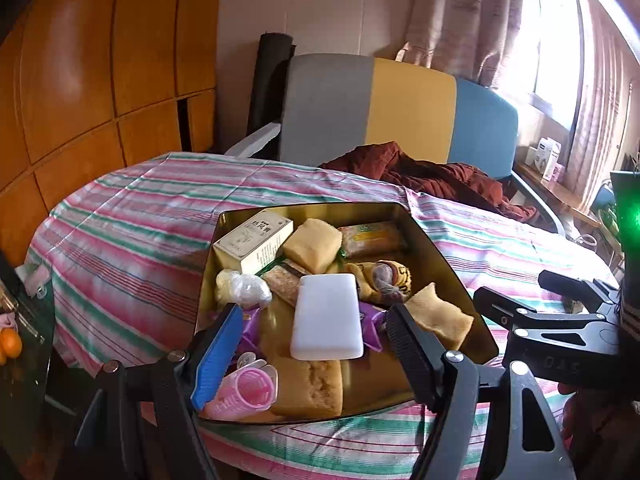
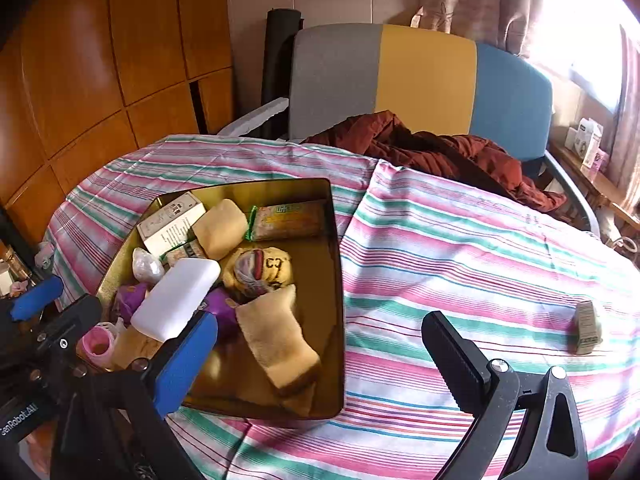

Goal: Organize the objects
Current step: 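Move both grippers back toward the green box and plastic bag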

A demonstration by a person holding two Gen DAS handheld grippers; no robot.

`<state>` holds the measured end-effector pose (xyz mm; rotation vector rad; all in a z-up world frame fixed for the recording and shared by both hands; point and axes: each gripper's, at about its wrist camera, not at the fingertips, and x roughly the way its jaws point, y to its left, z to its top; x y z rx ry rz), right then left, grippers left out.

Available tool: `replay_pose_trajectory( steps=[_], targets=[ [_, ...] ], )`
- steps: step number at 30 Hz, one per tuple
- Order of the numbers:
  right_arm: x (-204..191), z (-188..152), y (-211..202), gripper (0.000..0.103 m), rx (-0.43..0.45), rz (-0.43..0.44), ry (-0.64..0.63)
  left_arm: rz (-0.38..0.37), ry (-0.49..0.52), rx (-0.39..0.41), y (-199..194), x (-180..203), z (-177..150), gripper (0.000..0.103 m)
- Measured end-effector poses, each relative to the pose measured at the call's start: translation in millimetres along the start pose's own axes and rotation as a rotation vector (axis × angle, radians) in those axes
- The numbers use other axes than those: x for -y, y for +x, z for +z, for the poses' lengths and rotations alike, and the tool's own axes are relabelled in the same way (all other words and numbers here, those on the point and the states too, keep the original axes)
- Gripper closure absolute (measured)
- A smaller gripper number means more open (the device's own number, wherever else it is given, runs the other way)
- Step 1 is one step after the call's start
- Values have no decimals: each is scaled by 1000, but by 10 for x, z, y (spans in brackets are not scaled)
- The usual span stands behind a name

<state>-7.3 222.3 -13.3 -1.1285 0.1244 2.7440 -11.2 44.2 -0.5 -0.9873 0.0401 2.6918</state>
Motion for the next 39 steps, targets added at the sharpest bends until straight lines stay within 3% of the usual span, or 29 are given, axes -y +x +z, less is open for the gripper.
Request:
replay_pose_trajectory(
  steps=[22, 34, 39],
  targets=[
    [430, -113, -39, 0, -18, -64, 35, -21, 129, -26, 38, 417, -40, 28],
    [959, -121, -22, 0, -76, -116, 79, -48, 194, -48, 102, 631, -56, 28],
    [1357, -92, -40, 0, -109, -129, 137, -71, 214, -48, 118, 738, -39, 28]
  ],
)
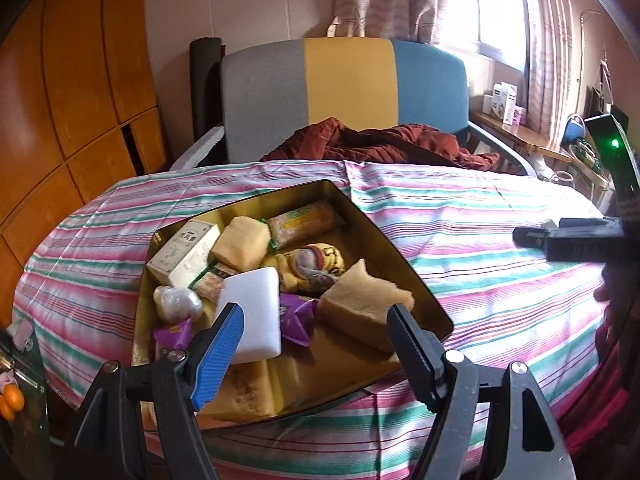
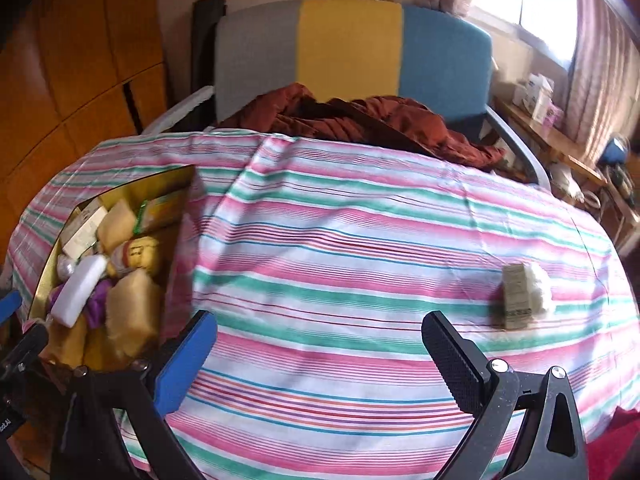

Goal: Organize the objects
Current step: 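Move both grippers back toward the green box and plastic bag, then grasp the green box with left while right grasps the plastic-wrapped bag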

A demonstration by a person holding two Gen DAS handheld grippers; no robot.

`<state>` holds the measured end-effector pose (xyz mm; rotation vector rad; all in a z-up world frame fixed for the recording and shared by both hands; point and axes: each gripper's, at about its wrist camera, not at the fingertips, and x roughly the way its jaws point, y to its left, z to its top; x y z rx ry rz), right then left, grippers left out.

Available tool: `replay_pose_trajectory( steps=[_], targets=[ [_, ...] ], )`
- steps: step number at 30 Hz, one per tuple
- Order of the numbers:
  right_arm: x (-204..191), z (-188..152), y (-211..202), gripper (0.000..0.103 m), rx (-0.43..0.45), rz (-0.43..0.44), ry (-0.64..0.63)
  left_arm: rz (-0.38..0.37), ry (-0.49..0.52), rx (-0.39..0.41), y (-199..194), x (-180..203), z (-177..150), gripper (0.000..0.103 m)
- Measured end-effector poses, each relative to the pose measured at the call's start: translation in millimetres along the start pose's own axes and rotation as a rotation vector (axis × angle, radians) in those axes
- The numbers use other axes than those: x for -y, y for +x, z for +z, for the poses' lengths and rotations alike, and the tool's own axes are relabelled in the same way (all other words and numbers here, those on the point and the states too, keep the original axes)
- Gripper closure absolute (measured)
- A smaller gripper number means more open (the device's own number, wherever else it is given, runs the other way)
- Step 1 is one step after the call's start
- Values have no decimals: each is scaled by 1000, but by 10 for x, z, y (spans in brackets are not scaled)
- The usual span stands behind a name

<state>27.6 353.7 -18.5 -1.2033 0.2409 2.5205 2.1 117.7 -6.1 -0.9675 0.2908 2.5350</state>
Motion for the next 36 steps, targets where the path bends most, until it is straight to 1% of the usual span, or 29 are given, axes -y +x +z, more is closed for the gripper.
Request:
replay_pose_trajectory(
  steps=[3, 7, 10, 14, 15, 18, 22, 25, 28, 29, 31, 34, 36],
  targets=[
    [293, 57, 13, 0, -15, -22, 46, -11, 23, 3, 10, 69, 14, 28],
    [823, 118, -30, 0, -13, -65, 145, -35, 33, -2, 35, 138, 40, 28],
    [1327, 144, -105, 0, 7, -92, 268, -64, 49, -3, 45, 228, 63, 28],
    [1993, 132, -135, 0, 30, -115, 468, -139, 69, 3, 45, 366, 128, 28],
    [2164, 120, -123, 0, 29, -126, 521, -145, 70, 3, 54, 392, 148, 28],
    [2533, 97, -23, 0, 28, -135, 624, -157, 76, -2, 102, 490, 199, 28],
    [2809, 15, 226, 0, -1, -115, 698, -176, 90, -41, 208, 645, 276, 28],
    [2932, -137, 409, 0, -17, -56, 778, -206, 114, -49, 266, 831, 361, 28],
    [3023, -257, 530, 0, -51, -4, 849, -291, 124, -76, 393, 1080, 486, 28],
    [3052, -274, 523, 0, -35, 23, 871, -338, 124, -91, 466, 1201, 536, 29],
    [3074, -299, 512, 0, -31, 53, 895, -394, 125, -130, 615, 1408, 624, 30],
    [3084, -323, 497, 0, -30, 73, 915, -463, 148, -167, 816, 1752, 739, 31],
    [3071, -316, 484, 0, -33, 68, 909, -495, 171, -195, 958, 1995, 802, 31]
  ],
)
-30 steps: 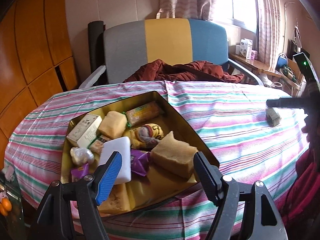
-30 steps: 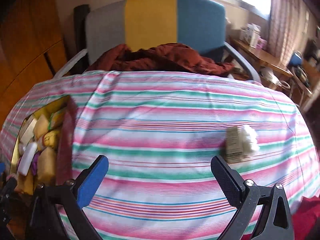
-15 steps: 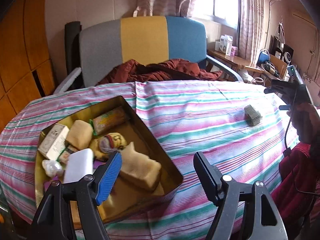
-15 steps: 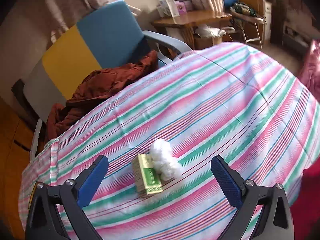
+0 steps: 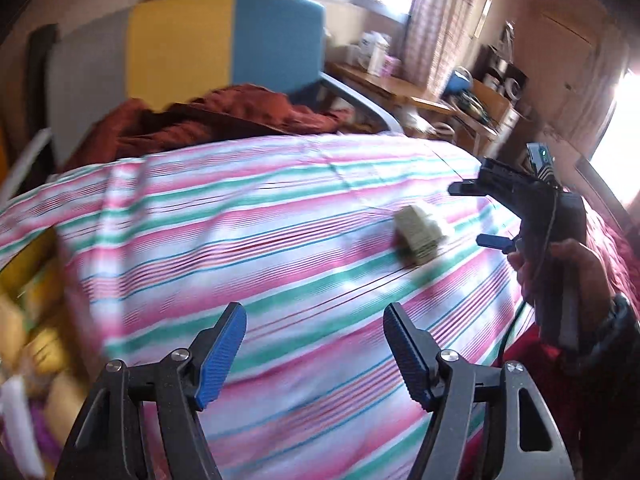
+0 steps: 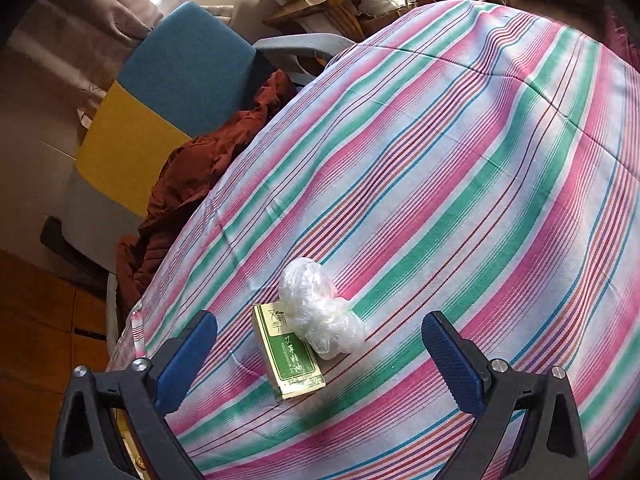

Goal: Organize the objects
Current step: 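Grasp the green box with left while right grasps the plastic-wrapped bag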

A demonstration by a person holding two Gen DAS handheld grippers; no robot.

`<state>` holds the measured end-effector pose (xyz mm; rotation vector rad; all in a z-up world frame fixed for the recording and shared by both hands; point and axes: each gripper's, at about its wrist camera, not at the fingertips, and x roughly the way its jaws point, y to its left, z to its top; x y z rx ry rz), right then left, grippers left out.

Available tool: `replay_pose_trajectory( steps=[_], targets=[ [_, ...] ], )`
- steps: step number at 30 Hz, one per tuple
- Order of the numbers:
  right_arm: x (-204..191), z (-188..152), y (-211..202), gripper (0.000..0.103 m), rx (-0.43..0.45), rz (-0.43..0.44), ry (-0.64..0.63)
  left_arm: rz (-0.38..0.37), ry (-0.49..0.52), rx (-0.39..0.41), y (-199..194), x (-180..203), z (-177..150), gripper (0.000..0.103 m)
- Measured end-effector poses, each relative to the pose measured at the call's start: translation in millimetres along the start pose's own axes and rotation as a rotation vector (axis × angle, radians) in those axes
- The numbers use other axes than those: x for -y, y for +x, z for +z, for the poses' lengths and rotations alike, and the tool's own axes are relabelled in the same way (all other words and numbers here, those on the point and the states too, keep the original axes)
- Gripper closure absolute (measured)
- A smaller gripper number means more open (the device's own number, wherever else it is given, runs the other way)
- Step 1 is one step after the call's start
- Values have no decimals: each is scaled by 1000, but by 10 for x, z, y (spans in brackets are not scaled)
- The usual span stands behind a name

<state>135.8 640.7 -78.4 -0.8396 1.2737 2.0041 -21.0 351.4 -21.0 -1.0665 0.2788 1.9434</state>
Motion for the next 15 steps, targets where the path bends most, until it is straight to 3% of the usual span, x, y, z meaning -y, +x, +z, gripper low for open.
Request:
replay_pose_trajectory(
  steps=[9, 15],
  targets=[
    [-8, 50, -34, 0, 11, 10, -7, -207, -36, -163, 906, 425, 447, 32],
    [34, 79, -35, 0, 1, 30, 17, -287, -84, -204, 1311, 675, 634, 32]
  ],
)
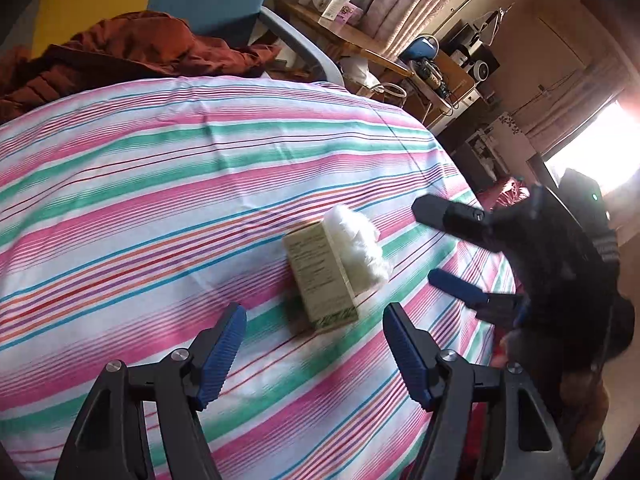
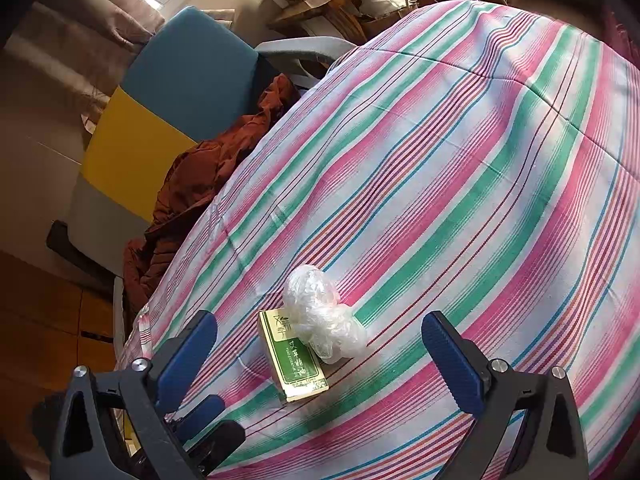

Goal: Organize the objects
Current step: 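Grasp the green box with left while right grasps the plastic-wrapped bag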

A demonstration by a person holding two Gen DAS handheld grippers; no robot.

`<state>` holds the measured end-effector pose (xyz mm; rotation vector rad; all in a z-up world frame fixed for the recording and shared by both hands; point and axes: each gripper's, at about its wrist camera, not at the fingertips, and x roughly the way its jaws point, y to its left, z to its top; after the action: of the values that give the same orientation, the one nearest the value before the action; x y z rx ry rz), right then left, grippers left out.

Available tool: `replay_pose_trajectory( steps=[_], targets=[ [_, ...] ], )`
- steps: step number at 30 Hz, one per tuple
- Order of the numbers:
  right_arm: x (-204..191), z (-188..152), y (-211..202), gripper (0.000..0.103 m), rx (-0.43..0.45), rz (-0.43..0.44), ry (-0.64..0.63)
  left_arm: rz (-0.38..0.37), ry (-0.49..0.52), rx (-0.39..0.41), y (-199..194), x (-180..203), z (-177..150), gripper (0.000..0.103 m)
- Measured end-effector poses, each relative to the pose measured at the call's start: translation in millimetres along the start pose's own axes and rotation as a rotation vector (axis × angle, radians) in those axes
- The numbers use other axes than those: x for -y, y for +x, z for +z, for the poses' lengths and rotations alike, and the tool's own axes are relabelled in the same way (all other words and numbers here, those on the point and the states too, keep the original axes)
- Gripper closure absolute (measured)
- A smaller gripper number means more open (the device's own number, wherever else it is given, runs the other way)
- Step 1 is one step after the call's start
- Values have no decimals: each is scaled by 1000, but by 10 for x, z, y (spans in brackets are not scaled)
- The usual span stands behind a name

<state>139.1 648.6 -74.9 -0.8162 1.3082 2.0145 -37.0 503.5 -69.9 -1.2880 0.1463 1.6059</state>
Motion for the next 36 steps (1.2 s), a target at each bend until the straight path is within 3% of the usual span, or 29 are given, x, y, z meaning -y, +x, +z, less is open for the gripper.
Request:
replay_pose_trajectory(
  steps=[3, 6, 8, 10, 14, 18, 24, 27, 30, 33, 34, 35, 36],
  targets=[
    [4, 5, 0, 0, 1, 2, 4, -8, 18, -19, 228, 69, 95, 35],
    [17, 14, 12, 0, 1, 1, 11, -19, -5, -67, 493, 66, 150, 44],
    [25, 16, 26, 0, -3, -1, 11, -20, -16, -83, 576, 41, 131, 67],
    [22, 10, 57, 0, -12, -8, 3, -42, -11, -70, 518, 23, 65, 68],
    [-37, -2, 143, 1, -38, -6, -34, -8, 25, -54, 236, -60, -150, 69],
    [-169, -50, 237, 3, -52, -65, -129, 32, 1, -49, -107, -271, -439, 69],
    [-75, 15, 233, 3, 1, -186, -131, 178, 20, -40, -609, -521, -896, 68],
    [-29, 60, 228, 1, 11, -194, -123, 248, 42, -65, -747, -607, -1087, 68],
    [-111, 61, 305, 1, 7, -207, -171, 325, 101, -55, -722, -603, -1182, 68],
    [-240, 32, 390, 1, 15, -226, -249, 345, 128, -28, -604, -594, -1211, 68],
    [-277, 16, 418, 2, 12, -230, -275, 356, 143, -7, -583, -578, -1214, 68],
    [-308, 2, 458, 14, 4, -247, -306, 363, 155, 7, -564, -544, -1209, 68],
    [-326, -19, 513, 33, -14, -271, -332, 362, 155, 24, -554, -551, -1215, 68]
  ],
)
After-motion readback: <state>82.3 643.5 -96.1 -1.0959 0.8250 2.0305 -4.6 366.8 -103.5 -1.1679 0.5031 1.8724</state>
